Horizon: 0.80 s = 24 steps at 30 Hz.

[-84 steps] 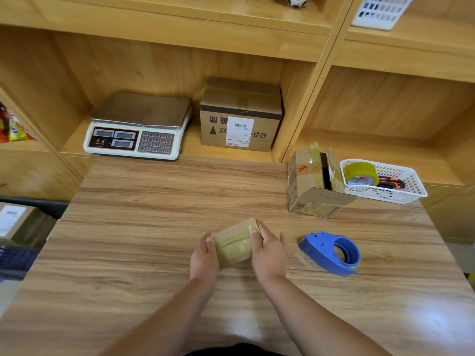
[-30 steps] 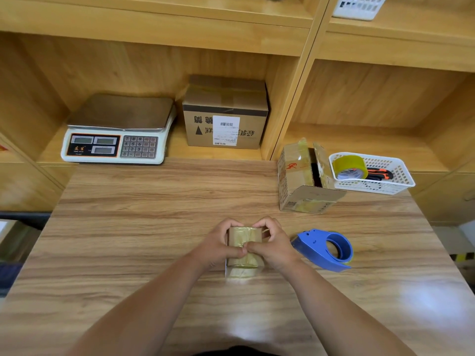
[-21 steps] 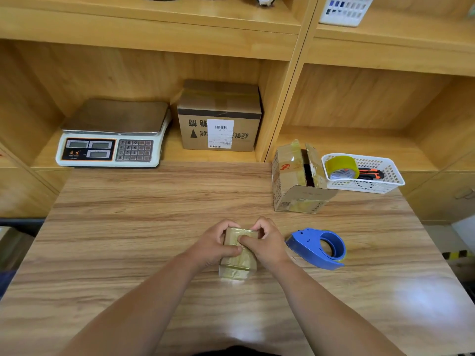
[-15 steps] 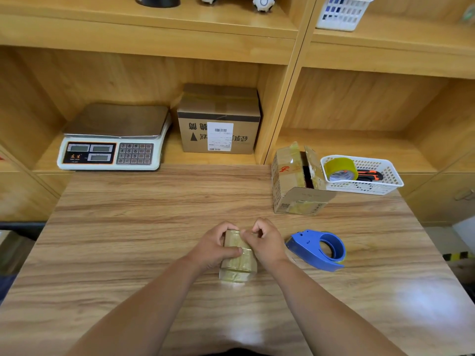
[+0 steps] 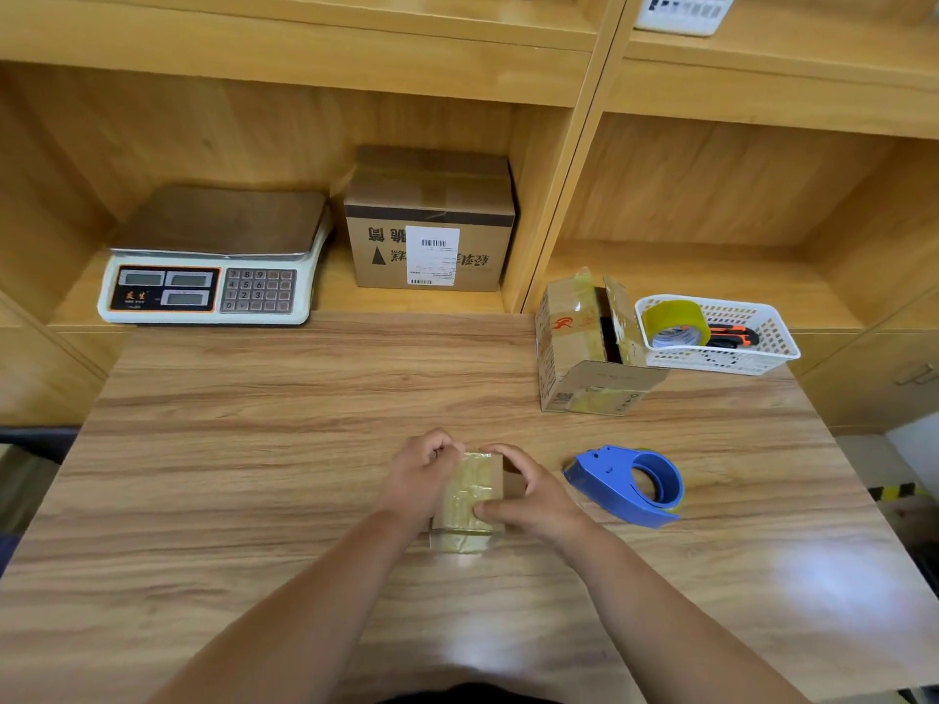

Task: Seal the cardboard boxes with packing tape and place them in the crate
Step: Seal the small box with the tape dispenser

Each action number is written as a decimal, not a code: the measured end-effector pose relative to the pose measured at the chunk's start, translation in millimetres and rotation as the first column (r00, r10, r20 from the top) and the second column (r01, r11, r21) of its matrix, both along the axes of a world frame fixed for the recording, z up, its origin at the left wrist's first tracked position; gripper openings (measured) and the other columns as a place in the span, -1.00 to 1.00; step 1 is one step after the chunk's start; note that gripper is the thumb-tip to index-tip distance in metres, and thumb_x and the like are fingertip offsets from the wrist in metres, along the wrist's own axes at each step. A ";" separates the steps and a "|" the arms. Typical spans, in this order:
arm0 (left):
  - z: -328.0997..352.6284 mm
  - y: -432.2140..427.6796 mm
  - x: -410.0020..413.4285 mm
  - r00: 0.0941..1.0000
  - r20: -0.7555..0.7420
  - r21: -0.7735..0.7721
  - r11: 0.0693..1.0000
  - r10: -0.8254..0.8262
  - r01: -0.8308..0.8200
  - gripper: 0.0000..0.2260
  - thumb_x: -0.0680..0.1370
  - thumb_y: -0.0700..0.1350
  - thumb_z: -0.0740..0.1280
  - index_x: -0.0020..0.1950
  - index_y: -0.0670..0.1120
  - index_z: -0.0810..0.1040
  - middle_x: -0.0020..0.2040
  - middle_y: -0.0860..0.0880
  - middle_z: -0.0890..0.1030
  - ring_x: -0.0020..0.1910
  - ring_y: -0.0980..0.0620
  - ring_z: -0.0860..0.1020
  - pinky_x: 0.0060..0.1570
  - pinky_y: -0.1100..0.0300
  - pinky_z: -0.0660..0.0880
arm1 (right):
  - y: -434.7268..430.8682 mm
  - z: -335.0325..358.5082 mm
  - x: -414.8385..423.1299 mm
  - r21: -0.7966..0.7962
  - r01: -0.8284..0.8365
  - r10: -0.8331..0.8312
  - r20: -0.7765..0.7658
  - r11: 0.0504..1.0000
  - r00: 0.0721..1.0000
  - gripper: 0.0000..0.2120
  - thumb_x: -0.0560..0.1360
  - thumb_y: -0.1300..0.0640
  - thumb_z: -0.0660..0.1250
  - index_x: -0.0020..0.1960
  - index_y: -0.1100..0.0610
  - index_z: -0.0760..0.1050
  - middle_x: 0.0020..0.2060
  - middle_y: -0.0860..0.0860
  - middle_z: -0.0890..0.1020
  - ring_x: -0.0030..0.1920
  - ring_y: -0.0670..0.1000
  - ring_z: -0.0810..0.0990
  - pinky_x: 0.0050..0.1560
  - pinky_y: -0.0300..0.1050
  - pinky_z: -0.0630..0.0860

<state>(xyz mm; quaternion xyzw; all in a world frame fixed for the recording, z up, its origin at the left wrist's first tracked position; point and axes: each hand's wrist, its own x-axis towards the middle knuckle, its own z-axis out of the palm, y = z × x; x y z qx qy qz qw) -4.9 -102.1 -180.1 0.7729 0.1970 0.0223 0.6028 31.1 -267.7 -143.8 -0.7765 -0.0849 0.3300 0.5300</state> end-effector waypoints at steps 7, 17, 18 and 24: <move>-3.8 2.9 6.5 1.000 -0.022 0.087 0.996 0.013 -0.011 -0.79 0.50 0.00 0.28 -0.32 -0.01 0.51 -0.34 0.07 0.51 -0.22 0.05 0.48 -0.18 0.12 0.39 | 16.0 -11.4 -3.5 0.138 0.208 -0.219 0.068 0.968 0.973 -0.70 0.33 0.24 0.51 -0.11 -0.14 0.60 -0.12 -0.08 0.64 -0.04 -0.05 0.61 0.02 -0.18 0.55; -1.0 6.0 5.8 0.996 -0.080 0.167 0.984 -0.043 0.056 -0.74 0.57 -0.04 0.23 -0.30 -0.06 0.47 -0.20 -0.03 0.53 -0.01 -0.14 0.48 0.02 -0.03 0.43 | 40.3 -16.7 4.9 -0.177 0.267 -0.194 0.347 0.947 0.918 -0.71 0.42 -0.14 0.36 -0.37 -0.07 0.37 -0.46 -0.12 0.45 -0.34 -0.08 0.37 -0.27 -0.13 0.32; -0.5 6.6 6.8 0.996 -0.077 0.172 0.983 -0.044 0.057 -0.75 0.57 -0.05 0.24 -0.30 -0.05 0.48 -0.19 -0.05 0.54 0.00 -0.15 0.48 0.05 -0.04 0.43 | 42.6 -16.9 4.4 -0.172 0.273 -0.201 0.347 0.946 0.916 -0.70 0.46 -0.08 0.35 -0.38 -0.07 0.34 -0.49 -0.12 0.42 -0.36 -0.08 0.36 -0.29 -0.11 0.32; 2.4 5.5 9.0 0.995 -0.090 0.232 0.972 -0.028 0.049 -0.71 0.56 -0.03 0.24 -0.38 0.09 0.42 -0.13 -0.02 0.55 0.05 -0.10 0.45 0.07 0.00 0.41 | 45.3 -9.6 3.5 -0.189 0.281 -0.202 0.354 0.941 0.913 -0.64 0.56 0.06 0.23 -0.38 0.03 0.23 -0.51 -0.09 0.34 -0.41 -0.06 0.30 -0.33 -0.07 0.29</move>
